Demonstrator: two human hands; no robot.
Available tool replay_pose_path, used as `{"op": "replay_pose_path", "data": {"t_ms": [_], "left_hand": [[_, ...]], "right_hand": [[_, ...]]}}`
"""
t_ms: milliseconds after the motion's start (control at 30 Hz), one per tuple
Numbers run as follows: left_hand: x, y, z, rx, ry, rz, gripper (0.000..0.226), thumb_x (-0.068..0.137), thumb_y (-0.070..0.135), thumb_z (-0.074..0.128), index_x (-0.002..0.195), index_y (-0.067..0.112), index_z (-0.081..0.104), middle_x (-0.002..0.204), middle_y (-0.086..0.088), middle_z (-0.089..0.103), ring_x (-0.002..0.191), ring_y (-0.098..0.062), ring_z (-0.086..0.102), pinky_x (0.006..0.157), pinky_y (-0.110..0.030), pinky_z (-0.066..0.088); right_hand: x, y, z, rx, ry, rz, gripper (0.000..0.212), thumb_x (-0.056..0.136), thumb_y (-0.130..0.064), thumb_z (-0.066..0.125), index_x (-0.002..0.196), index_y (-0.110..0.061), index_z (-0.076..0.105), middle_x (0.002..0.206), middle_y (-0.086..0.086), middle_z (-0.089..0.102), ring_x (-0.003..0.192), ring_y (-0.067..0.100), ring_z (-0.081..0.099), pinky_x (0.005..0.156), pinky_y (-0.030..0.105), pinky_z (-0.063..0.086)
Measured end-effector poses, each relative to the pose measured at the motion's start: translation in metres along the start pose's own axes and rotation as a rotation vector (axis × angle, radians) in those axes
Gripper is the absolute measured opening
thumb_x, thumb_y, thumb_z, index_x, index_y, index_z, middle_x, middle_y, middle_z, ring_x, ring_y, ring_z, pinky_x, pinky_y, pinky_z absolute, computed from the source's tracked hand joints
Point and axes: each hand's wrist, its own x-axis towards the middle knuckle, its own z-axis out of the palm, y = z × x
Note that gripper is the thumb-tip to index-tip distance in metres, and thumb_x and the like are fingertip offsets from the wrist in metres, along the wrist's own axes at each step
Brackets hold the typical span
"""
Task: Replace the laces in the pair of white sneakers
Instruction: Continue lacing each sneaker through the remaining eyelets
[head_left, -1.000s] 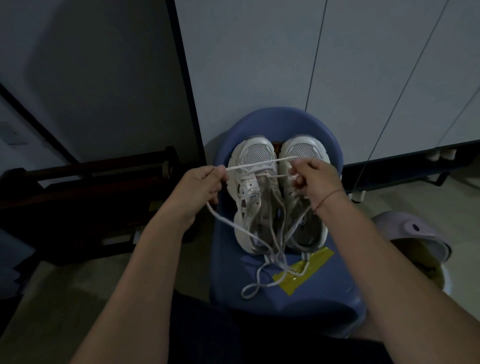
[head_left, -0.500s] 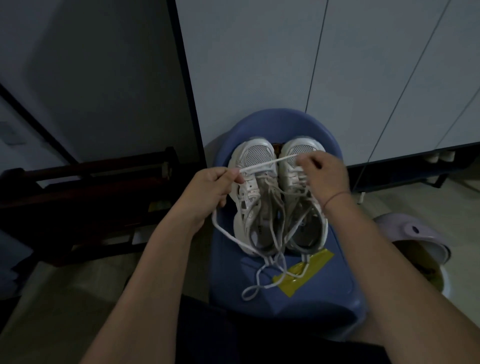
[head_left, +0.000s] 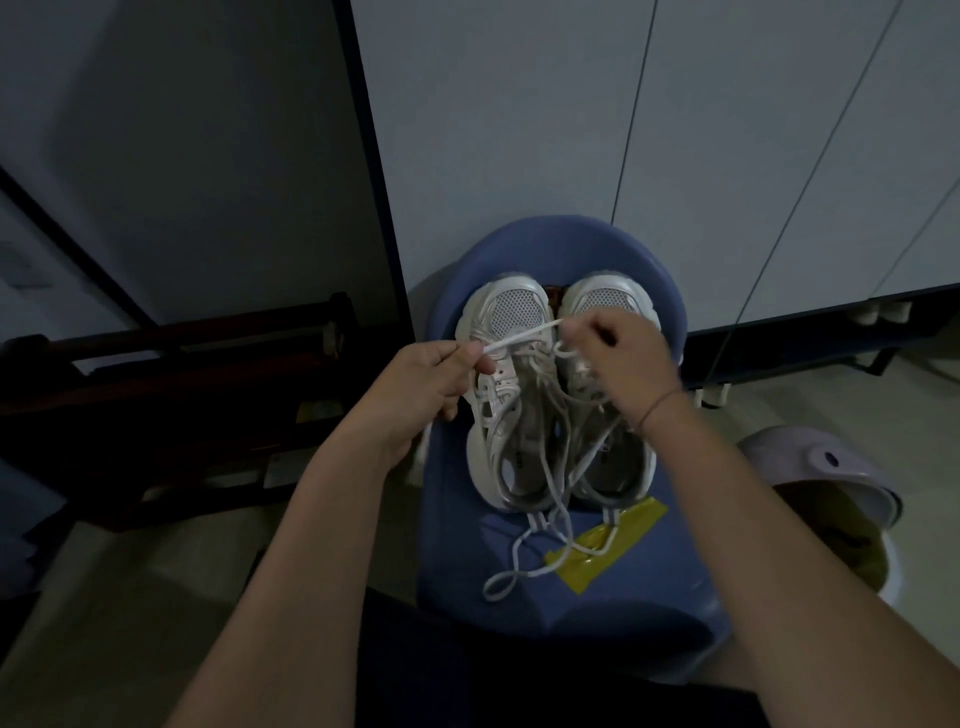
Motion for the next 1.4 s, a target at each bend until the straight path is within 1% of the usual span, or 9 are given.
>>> {"op": "replay_pose_path", "data": {"t_ms": [133, 233, 367, 433, 500, 600, 900, 1200, 1400], "left_hand": [[-0.001, -0.003, -0.011, 0.016, -0.055, -0.030, 0.029, 0.103, 0.027, 0.044, 0.092, 0.010, 0.064, 0.050, 0.013, 0.034, 0.045, -0.002, 0.031, 0.055, -0.022, 0.034], [-0.003, -0.003, -0.011, 0.003, -0.105, -0.039, 0.028, 0.105, 0.023, 0.040, 0.092, 0.010, 0.061, 0.053, 0.009, 0.034, 0.045, -0.002, 0.031, 0.055, -0.021, 0.034], [0.005, -0.002, -0.006, -0.345, 0.051, -0.108, 0.025, 0.106, 0.013, 0.034, 0.097, 0.011, 0.057, 0.064, 0.002, 0.053, 0.053, -0.005, 0.043, 0.063, -0.022, 0.045], [0.012, -0.003, -0.003, -0.512, 0.115, -0.132, 0.024, 0.105, 0.010, 0.035, 0.099, 0.011, 0.058, 0.080, -0.003, 0.066, 0.063, -0.006, 0.057, 0.073, -0.024, 0.051], [0.021, -0.007, 0.002, -0.548, 0.131, -0.141, 0.023, 0.105, 0.012, 0.038, 0.099, 0.012, 0.060, 0.094, -0.004, 0.073, 0.080, -0.008, 0.066, 0.081, -0.024, 0.051], [0.033, -0.016, 0.014, -0.514, 0.213, -0.139, 0.021, 0.104, 0.015, 0.043, 0.103, 0.011, 0.063, 0.097, 0.000, 0.073, 0.090, -0.008, 0.065, 0.079, -0.019, 0.050], [0.046, -0.031, 0.029, -0.441, 0.413, -0.105, 0.007, 0.094, 0.009, 0.062, 0.098, 0.008, 0.068, 0.078, -0.003, 0.065, 0.066, -0.008, 0.056, 0.059, -0.014, 0.051], [0.050, -0.032, 0.031, -0.441, 0.427, -0.111, 0.008, 0.094, 0.007, 0.061, 0.099, 0.003, 0.067, 0.081, -0.007, 0.067, 0.069, -0.009, 0.063, 0.065, -0.016, 0.056], [0.046, -0.036, 0.031, -0.332, 0.416, -0.100, 0.020, 0.082, -0.010, 0.068, 0.082, 0.010, 0.064, 0.086, -0.010, 0.071, 0.078, -0.018, 0.068, 0.066, -0.020, 0.057]], "right_hand": [[0.015, 0.023, -0.022, 0.085, 0.364, 0.276, 0.018, 0.090, -0.022, 0.061, 0.077, -0.012, 0.067, 0.067, 0.005, 0.056, 0.066, 0.015, 0.050, 0.067, 0.035, 0.048], [0.017, 0.034, -0.024, 0.107, 0.383, 0.376, 0.017, 0.090, -0.024, 0.060, 0.078, -0.014, 0.067, 0.067, 0.002, 0.057, 0.072, 0.019, 0.053, 0.079, 0.047, 0.054], [0.015, 0.024, -0.013, -0.045, 0.362, 0.269, 0.026, 0.092, -0.026, 0.058, 0.111, -0.008, 0.060, 0.113, 0.009, 0.054, 0.093, 0.021, 0.054, 0.083, 0.025, 0.044], [0.006, 0.006, -0.003, -0.112, 0.397, 0.158, 0.018, 0.092, -0.022, 0.055, 0.101, -0.008, 0.059, 0.100, 0.006, 0.054, 0.090, 0.025, 0.057, 0.083, 0.031, 0.047], [-0.007, -0.009, 0.011, -0.103, 0.209, 0.130, 0.021, 0.093, -0.023, 0.050, 0.085, -0.007, 0.061, 0.082, 0.007, 0.062, 0.079, 0.028, 0.061, 0.073, 0.040, 0.053], [-0.024, -0.021, 0.033, -0.324, -0.134, 0.101, 0.024, 0.095, -0.021, 0.047, 0.092, -0.010, 0.068, 0.089, 0.007, 0.068, 0.079, 0.023, 0.060, 0.071, 0.028, 0.047], [-0.035, -0.030, 0.048, -0.399, -0.005, -0.077, 0.021, 0.093, -0.013, 0.048, 0.102, -0.008, 0.066, 0.108, 0.008, 0.057, 0.091, 0.024, 0.058, 0.082, 0.036, 0.048], [-0.035, -0.021, 0.049, -0.605, -0.211, 0.070, 0.024, 0.094, -0.017, 0.043, 0.104, -0.006, 0.062, 0.106, 0.013, 0.063, 0.097, 0.028, 0.059, 0.069, 0.029, 0.039], [-0.026, -0.010, 0.062, -0.164, -0.273, 0.274, 0.022, 0.094, -0.018, 0.048, 0.099, -0.004, 0.065, 0.097, 0.013, 0.067, 0.092, 0.029, 0.062, 0.076, 0.033, 0.048]]}}
